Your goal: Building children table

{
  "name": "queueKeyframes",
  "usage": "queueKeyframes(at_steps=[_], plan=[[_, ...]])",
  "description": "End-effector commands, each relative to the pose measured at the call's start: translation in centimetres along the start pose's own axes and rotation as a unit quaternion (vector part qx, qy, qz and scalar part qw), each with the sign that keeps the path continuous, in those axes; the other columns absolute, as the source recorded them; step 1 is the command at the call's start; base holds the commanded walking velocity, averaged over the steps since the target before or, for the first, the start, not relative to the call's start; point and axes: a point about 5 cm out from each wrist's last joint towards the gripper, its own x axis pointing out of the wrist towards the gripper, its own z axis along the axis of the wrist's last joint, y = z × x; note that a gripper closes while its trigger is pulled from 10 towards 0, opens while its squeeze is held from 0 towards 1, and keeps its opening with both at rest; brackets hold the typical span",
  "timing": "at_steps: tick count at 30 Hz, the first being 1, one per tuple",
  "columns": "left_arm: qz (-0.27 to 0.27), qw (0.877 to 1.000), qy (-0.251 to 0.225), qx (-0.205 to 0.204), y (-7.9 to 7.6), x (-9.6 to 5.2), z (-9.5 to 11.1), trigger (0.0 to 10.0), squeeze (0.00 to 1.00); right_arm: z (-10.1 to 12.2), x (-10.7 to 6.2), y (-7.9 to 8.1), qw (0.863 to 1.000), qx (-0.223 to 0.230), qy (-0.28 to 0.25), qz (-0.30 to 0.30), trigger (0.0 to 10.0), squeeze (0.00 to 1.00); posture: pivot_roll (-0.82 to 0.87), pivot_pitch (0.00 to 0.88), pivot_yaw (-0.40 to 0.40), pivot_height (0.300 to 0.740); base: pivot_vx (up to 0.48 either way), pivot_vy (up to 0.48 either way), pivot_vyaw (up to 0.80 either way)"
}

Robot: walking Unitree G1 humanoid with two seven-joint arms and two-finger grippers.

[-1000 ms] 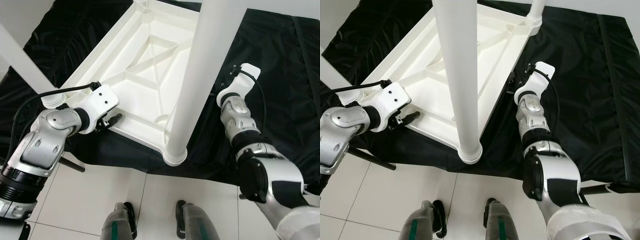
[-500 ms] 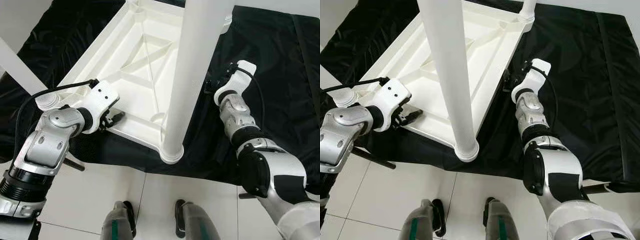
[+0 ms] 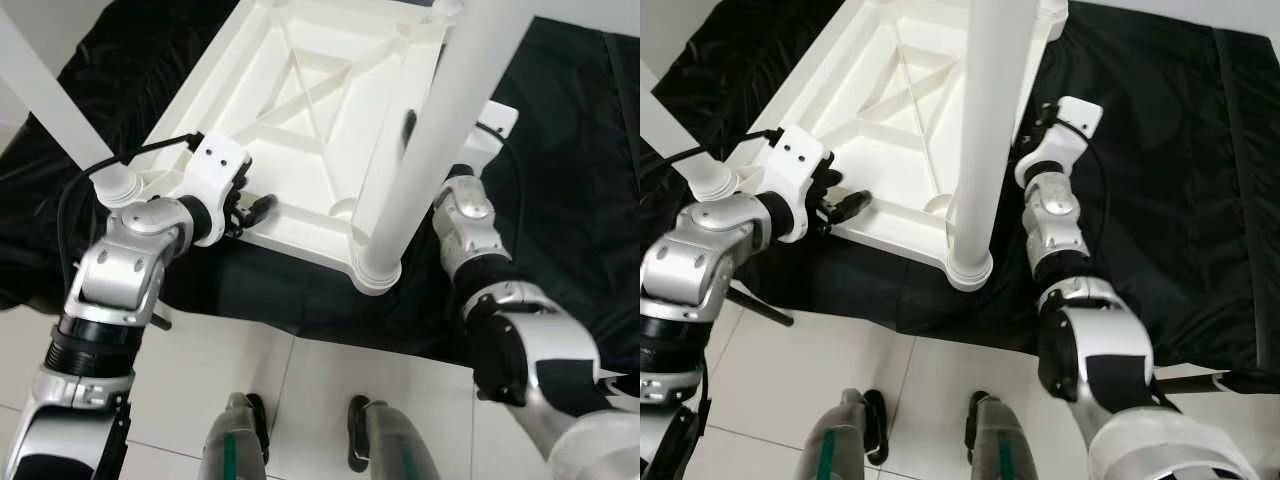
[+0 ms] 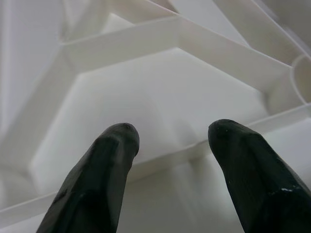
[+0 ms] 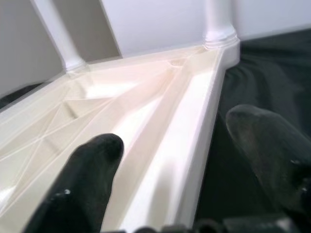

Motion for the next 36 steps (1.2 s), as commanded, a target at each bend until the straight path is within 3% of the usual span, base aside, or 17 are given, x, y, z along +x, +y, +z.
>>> queueKeyframes(at_steps=[1,5,8,10,12,13,14,15,18,20,25,34,36], plan=[[0.032,0.999,-0.001,-0.012,1.1,-0.4,-0.3,10.0,0.00,-0.4,-0.8,-0.1,1.000,-0.006,-0.006,0.009,10.0,0.00,0.05,0.139,-0.012,0.740,0.000,0.000,0.00],[0.065,0.996,-0.032,-0.043,2.3,-1.3,0.1,10.0,0.00,-0.4,-2.4,-0.4,1.000,-0.012,-0.028,0.006,10.0,0.00,0.05,0.124,-0.026,0.740,0.000,0.000,0.00],[0.065,0.996,-0.032,-0.043,2.3,-1.3,0.1,10.0,0.00,-0.4,-2.4,-0.4,1.000,-0.012,-0.028,0.006,10.0,0.00,0.05,0.124,-0.026,0.740,0.000,0.000,0.00],[0.067,0.995,-0.046,-0.059,2.7,-1.9,0.1,10.0,0.00,-0.4,-4.0,-1.1,0.999,-0.010,-0.040,-0.031,10.0,0.00,0.04,0.107,-0.034,0.740,0.000,0.000,0.00],[0.067,0.995,-0.046,-0.059,2.7,-1.9,0.1,10.0,0.00,-0.4,-4.0,-1.1,0.999,-0.010,-0.040,-0.031,10.0,0.00,0.04,0.107,-0.034,0.740,0.000,0.000,0.00],[0.065,0.995,-0.046,-0.062,2.8,-2.3,-0.3,10.0,0.00,-0.2,-5.9,-1.1,0.998,-0.006,-0.051,-0.038,10.0,0.00,0.03,0.102,-0.033,0.740,0.000,0.000,0.00],[0.065,0.995,-0.046,-0.062,2.8,-2.3,-0.3,10.0,0.00,-0.2,-5.9,-1.1,0.998,-0.006,-0.051,-0.038,10.0,0.00,0.03,0.102,-0.033,0.740,0.000,0.000,0.00],[0.066,0.995,-0.041,-0.066,3.1,-2.5,-0.8,10.0,0.00,-0.1,-7.4,-1.0,0.998,-0.007,-0.047,-0.028,10.0,0.00,0.02,0.101,-0.030,0.740,0.000,0.000,0.00],[0.066,0.995,-0.039,-0.068,3.1,-2.5,-1.0,10.0,0.00,-0.1,-7.8,-1.0,0.999,-0.007,-0.044,-0.027,10.0,0.00,0.02,0.101,-0.030,0.740,0.000,0.000,0.00],[0.077,0.994,-0.031,-0.070,3.3,-2.5,-1.6,10.0,0.00,-0.3,-9.4,-1.3,0.999,-0.019,-0.034,-0.029,10.0,0.00,0.01,0.103,-0.025,0.740,0.000,0.000,0.00],[0.110,0.991,-0.023,-0.065,3.2,-2.3,-2.4,10.0,0.00,-0.2,-11.9,-1.1,0.998,-0.049,-0.026,-0.015,10.0,0.00,0.00,0.106,-0.017,0.740,0.000,0.000,0.00],[0.119,0.991,-0.008,-0.058,2.0,-2.0,-3.7,10.0,0.00,-0.3,-14.1,-1.0,0.998,-0.063,-0.010,-0.013,10.0,0.00,-0.01,0.111,-0.015,0.740,0.000,0.000,0.00],[0.121,0.991,-0.002,-0.058,1.8,-2.2,-4.2,10.0,0.00,-0.5,-16.4,-0.8,0.997,-0.069,0.022,0.010,10.0,0.00,-0.01,0.122,-0.013,0.740,0.000,0.000,0.00]])
